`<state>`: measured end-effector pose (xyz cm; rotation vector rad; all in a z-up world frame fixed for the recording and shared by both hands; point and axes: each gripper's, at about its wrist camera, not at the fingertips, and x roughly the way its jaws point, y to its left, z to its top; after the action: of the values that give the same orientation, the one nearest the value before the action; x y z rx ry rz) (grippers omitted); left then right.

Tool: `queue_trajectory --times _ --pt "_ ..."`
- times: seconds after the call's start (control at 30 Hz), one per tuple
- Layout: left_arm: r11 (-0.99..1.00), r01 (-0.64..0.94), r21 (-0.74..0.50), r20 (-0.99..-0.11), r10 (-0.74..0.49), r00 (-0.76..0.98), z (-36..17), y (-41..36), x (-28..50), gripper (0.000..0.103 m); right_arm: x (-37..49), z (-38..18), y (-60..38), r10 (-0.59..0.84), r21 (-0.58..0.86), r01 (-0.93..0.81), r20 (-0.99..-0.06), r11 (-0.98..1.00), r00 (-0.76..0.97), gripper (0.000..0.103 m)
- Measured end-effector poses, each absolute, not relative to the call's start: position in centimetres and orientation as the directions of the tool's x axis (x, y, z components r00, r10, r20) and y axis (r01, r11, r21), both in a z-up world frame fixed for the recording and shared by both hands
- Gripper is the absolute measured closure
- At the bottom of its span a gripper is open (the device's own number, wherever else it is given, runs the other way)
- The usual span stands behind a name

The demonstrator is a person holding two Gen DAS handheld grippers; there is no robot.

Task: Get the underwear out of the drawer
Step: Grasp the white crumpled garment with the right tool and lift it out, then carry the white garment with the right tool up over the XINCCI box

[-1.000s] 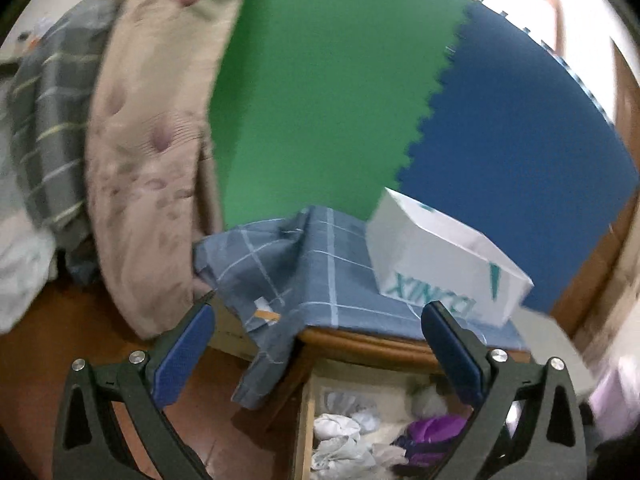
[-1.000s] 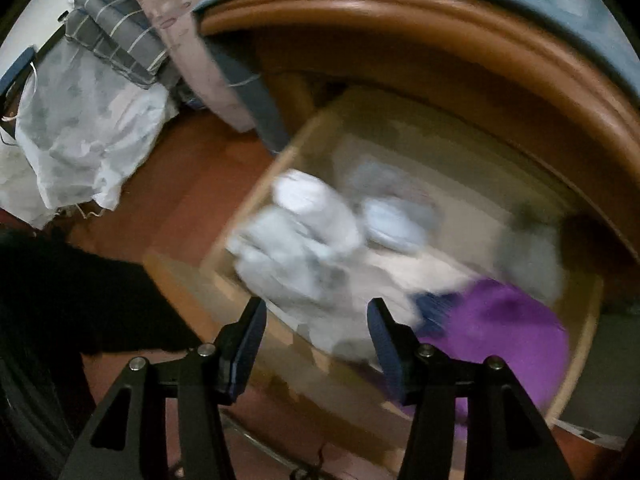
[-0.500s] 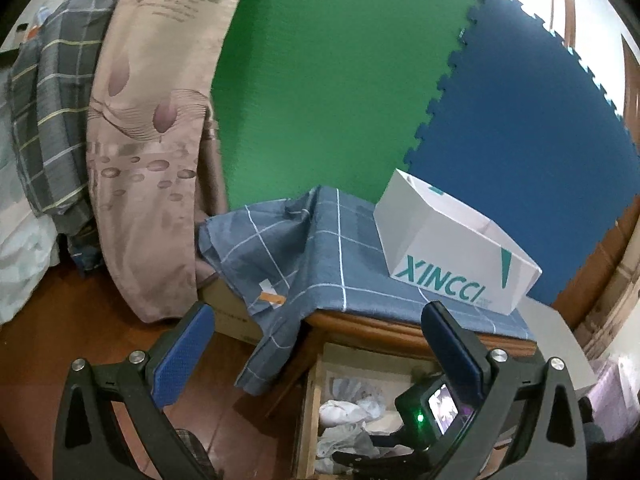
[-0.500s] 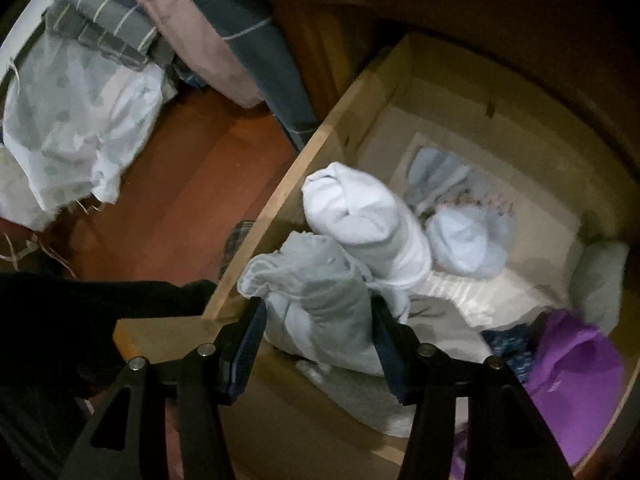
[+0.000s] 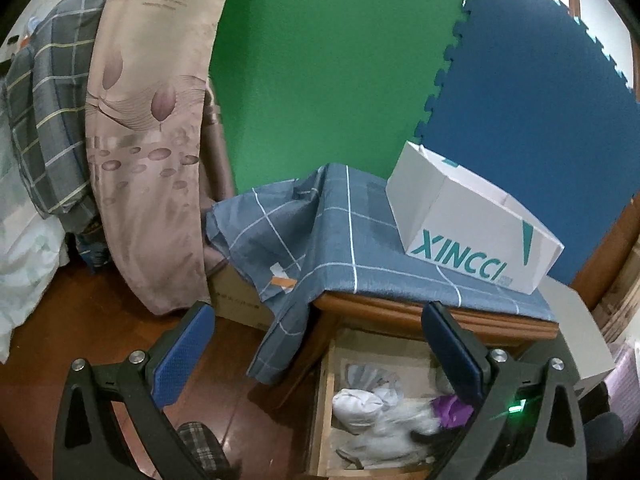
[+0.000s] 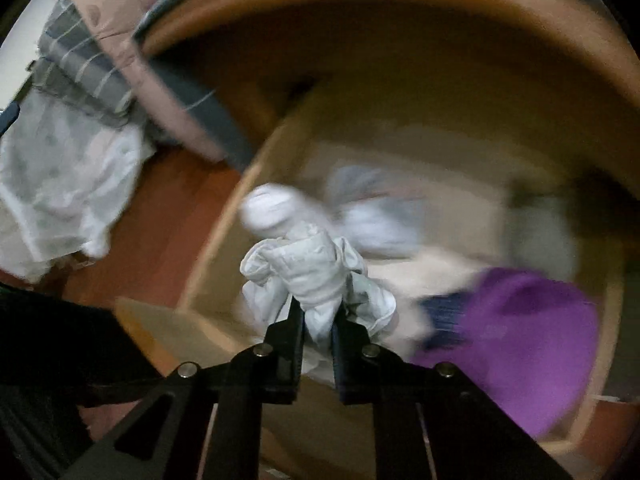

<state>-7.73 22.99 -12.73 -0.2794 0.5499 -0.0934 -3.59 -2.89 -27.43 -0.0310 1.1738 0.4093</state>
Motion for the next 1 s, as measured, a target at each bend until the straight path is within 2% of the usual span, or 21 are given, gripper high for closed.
queue_trajectory --times 0.13,0.47,0.63,1.0 --pt "0.971 0.03 -0.235 -0.523 -0.153 0.839 -13.2 21.7 -7.4 0.001 -4.6 -24.5 -5.7 0.122 -0.001 -0.261 -0.882 0.965 0.454 0.092" --pt "0.98 0.043 -0.194 -0.575 -0.149 0.805 -14.5 20.3 -6.9 0.001 -6.3 -15.8 -11.7 0.05 -0.02 -0.111 -0.806 0.994 0.59 0.092" --pt "0.981 0.051 -0.188 -0.592 -0.155 0.791 -14.9 19.9 -6.8 0.001 -7.2 -12.0 -13.0 -0.019 -0.08 -0.065 -0.763 0.995 0.646 0.092" --pt "0.984 0.086 -0.158 -0.598 -0.165 0.784 -15.1 19.0 -7.1 0.001 -7.8 -9.0 -12.2 -0.085 -0.15 -0.033 -0.716 0.988 0.693 0.092"
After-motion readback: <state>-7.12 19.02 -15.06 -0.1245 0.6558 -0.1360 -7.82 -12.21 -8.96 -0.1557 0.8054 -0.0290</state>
